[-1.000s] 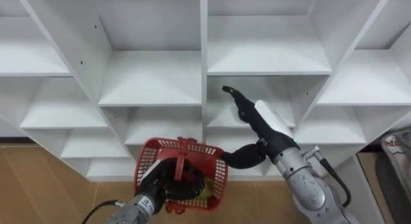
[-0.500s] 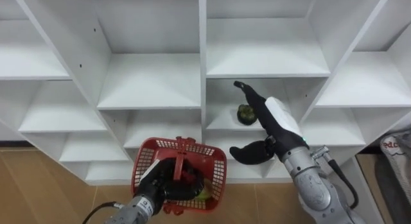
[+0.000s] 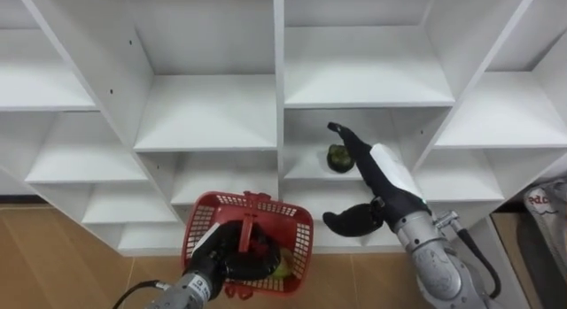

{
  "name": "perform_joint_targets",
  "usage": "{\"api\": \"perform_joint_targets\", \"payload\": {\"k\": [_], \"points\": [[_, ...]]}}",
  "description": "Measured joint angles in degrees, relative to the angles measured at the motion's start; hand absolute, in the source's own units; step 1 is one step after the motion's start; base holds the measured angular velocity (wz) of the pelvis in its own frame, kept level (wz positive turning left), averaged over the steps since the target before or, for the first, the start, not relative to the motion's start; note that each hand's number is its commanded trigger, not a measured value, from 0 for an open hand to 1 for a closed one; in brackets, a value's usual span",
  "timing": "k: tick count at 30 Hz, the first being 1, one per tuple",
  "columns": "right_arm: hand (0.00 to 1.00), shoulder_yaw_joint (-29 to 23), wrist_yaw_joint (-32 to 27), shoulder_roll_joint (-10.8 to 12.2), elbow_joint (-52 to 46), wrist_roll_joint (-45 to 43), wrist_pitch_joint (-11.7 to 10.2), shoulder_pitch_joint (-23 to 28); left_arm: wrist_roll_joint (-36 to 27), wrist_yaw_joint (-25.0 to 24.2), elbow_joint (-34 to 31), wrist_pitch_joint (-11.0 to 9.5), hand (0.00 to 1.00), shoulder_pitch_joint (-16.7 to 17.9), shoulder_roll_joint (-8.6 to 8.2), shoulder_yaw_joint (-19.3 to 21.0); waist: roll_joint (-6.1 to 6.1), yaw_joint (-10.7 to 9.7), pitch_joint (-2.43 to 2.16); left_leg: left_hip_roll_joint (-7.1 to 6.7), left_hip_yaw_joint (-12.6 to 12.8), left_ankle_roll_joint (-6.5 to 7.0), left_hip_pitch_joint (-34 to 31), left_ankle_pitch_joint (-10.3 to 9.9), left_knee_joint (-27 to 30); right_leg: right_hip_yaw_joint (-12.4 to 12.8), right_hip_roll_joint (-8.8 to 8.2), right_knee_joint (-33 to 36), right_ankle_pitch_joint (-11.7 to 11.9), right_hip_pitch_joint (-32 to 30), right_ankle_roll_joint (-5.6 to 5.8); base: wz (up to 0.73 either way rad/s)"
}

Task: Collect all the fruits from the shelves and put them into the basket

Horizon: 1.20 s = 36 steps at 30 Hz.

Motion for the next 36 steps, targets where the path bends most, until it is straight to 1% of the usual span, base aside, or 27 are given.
{"api": "perform_joint_targets", "payload": {"k": [1, 3, 7, 9, 11, 13, 16, 20, 23, 24, 26, 31, 33, 36], "points": [[0.00, 0.0, -0.2, -0.2, 0.6, 0.0, 0.0, 0.0, 0.0, 0.0, 0.0, 0.0, 1.00, 0.0, 0.00, 0.1, -0.01, 0.1, 0.01, 0.01, 0.0, 0.00, -0.3, -0.1, 0.2, 0.0, -0.03, 0.4, -0.1, -0.1, 0.00, 0.07], [0.00, -0.1, -0.6, -0.7, 2.4, 0.0, 0.0, -0.1, 0.0, 0.0, 0.3, 0.0, 1.00, 0.0, 0.01, 0.8, -0.18, 0.3, 0.20, 0.04, -0.1, -0.01, -0.5, -0.2, 0.5, 0.0, -0.07, 0.5, -0.3, -0.3, 0.01, 0.00], [0.00, -0.6, -1.3, -0.7, 3.1, 0.3, 0.0, -0.5, 0.0, 0.2, 0.3, 0.0, 1.00, 0.0, 0.26, 1.4, -0.47, 0.2, 0.37, 0.00, -0.1, 0.00, -1.9, -0.2, 0.8, -0.1, -0.22, 1.2, -0.4, -1.9, 0.00, 0.01], [0.00, -0.9, -2.8, -0.7, 4.1, 0.3, 0.0, -1.3, 0.0, 0.4, 0.2, 0.0, 1.00, 0.0, 0.43, 1.4, -0.49, 0.2, 0.40, 0.01, -0.9, 0.02, -3.3, -0.2, 1.8, -0.7, -0.25, 1.1, -0.2, -2.6, -0.14, 0.13], [0.00, -1.4, -3.9, -0.6, 5.8, -0.1, -0.2, -3.1, 0.0, 0.5, 0.3, 0.0, 1.00, 0.0, 0.51, 1.4, -0.39, 0.2, 0.43, 0.15, -1.1, 0.00, -4.7, -0.4, 2.7, -1.0, -0.24, 1.3, -0.1, -3.6, -0.26, 0.08], [0.00, -1.9, -6.3, -0.7, 11.4, -2.2, -1.5, -7.7, 0.0, 0.5, 0.4, 0.0, 1.00, -0.3, 0.64, 1.5, -0.42, 0.2, 0.54, 0.29, -1.2, 0.00, -6.8, -0.4, 3.6, -1.4, -0.33, 2.3, 0.2, -5.4, -0.45, 0.04], [0.00, -1.9, -10.0, -0.7, 16.8, -2.1, -2.1, -11.6, 0.0, 0.5, 1.2, 0.0, 1.00, -0.3, 0.78, 1.5, -0.36, 0.3, 0.59, 0.39, -1.6, -0.01, -8.2, -0.4, 4.2, -1.7, -0.28, 2.2, 0.2, -6.2, -0.50, 0.08], [0.00, -2.2, -13.6, -0.8, 20.0, -2.1, -2.8, -13.2, 0.0, 1.1, 2.4, 0.0, 1.00, -0.5, 0.90, 2.4, -0.40, 0.4, 0.64, 0.28, -2.5, -0.03, -8.7, -0.5, 4.4, -2.4, -0.48, 2.3, 0.0, -6.5, -0.57, 0.10], [0.00, -3.0, -16.0, -0.7, 20.9, -2.2, -3.3, -14.4, 0.4, 1.4, 2.5, 0.0, 1.00, -0.8, 0.82, 3.1, -0.47, 0.9, 0.67, 0.09, -2.5, -0.02, -9.7, -0.4, 4.4, -2.8, -0.81, 2.9, -0.1, -7.7, -0.58, 0.00], [0.00, -3.9, -16.6, -0.7, 21.1, -2.3, -3.9, -14.6, 0.6, 1.4, 2.6, 0.0, 1.00, -0.9, 0.79, 3.1, -0.60, 1.0, 0.76, -0.07, -2.5, 0.00, -9.9, -0.4, 4.4, -3.0, -1.07, 3.4, -0.3, -8.1, -0.56, 0.00], [0.00, -4.6, -17.8, -0.8, 22.0, -2.3, -4.3, -15.1, 0.6, 1.4, 2.6, 0.0, 1.00, -0.9, 0.86, 3.1, -0.76, 1.0, 0.86, -0.12, -2.5, 0.02, -10.1, -0.4, 4.4, -3.1, -1.15, 3.4, -0.4, -8.3, -0.52, 0.02], [0.00, -7.4, -20.6, -0.7, 22.9, -2.0, -5.0, -17.6, 0.7, 1.3, 3.3, 0.0, 1.00, -2.4, 1.08, 3.3, -1.86, 1.3, 1.51, -0.17, -2.6, 0.04, -13.3, -0.4, 5.7, -3.1, -1.56, 5.3, -1.0, -11.5, -0.80, 0.04], [0.00, -8.2, -21.7, -0.7, 23.0, -2.0, -5.1, -18.5, 0.7, 1.3, 4.5, 0.0, 1.00, -2.7, 1.00, 3.2, -2.05, 1.3, 1.62, -0.11, -2.9, 0.03, -13.8, -0.4, 6.3, -3.3, -1.48, 5.4, -1.0, -11.7, -0.84, 0.07], [0.00, -8.6, -23.6, -0.7, 23.4, -2.4, -5.5, -19.2, 0.7, 1.3, 5.0, 0.0, 1.00, -3.0, 0.96, 2.9, -2.06, 1.3, 1.64, -0.05, -3.3, 0.04, -15.2, -0.4, 7.7, -3.7, -1.48, 5.6, -1.0, -12.3, -0.84, 0.11]]}}
